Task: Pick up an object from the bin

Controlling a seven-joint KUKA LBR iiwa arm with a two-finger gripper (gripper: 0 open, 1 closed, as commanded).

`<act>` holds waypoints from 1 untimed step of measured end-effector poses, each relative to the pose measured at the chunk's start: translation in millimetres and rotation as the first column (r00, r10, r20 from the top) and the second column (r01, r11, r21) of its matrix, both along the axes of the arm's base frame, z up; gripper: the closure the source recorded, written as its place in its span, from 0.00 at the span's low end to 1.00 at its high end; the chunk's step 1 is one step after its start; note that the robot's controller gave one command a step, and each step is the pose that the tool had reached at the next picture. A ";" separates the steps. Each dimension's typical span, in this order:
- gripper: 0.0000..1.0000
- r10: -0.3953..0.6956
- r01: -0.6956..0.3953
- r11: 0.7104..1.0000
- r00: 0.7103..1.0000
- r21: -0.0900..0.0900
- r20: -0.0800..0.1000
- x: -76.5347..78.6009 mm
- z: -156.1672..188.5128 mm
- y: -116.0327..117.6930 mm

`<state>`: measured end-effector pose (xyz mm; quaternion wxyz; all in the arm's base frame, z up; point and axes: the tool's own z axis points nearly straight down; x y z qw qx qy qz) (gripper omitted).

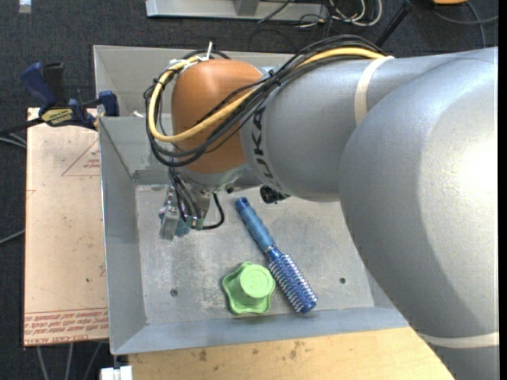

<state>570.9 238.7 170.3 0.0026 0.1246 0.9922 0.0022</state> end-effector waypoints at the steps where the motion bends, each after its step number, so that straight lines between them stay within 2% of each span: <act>1: 1.00 0.001 -0.001 1.000 1.000 -0.001 -0.002 1.0 14.3 0.2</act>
Offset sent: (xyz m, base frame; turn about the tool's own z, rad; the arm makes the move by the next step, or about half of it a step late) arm 0.0000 -0.0001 0.0137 0.0000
